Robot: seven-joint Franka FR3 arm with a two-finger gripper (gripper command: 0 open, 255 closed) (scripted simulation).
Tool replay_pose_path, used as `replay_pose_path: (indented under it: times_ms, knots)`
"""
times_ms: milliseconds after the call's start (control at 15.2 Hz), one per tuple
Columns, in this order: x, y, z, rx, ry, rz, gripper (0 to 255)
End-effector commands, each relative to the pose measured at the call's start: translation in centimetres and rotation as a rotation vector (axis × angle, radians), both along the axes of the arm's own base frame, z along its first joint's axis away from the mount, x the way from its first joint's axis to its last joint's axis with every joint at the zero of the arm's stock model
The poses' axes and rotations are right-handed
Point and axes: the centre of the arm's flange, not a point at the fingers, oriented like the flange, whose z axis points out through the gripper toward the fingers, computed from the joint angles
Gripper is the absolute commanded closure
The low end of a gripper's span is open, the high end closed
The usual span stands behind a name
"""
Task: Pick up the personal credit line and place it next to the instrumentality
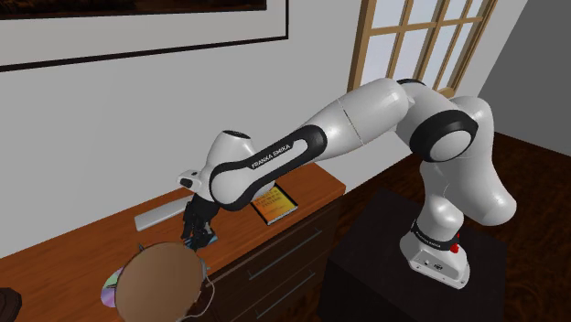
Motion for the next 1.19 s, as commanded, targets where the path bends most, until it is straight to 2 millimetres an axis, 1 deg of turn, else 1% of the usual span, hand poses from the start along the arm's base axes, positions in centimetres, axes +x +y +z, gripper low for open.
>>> replay_pose_path:
  times_ms: [0,66,594,660,990,1122]
  knots:
    - [0.0,0.0,-1.0,0.0,0.0,0.0,255]
    - [0.0,0.0,-1.8,0.0,0.0,0.0,255]
    - [0.0,0.0,-1.8,0.0,0.0,0.0,255]
    - [0.0,0.0,-1.8,0.0,0.0,0.0,0]
    - [0.0,0.0,-1.8,0.0,0.0,0.0,0]
    - [-0.3,-1.4,0.4,0.0,0.0,0.0,0]
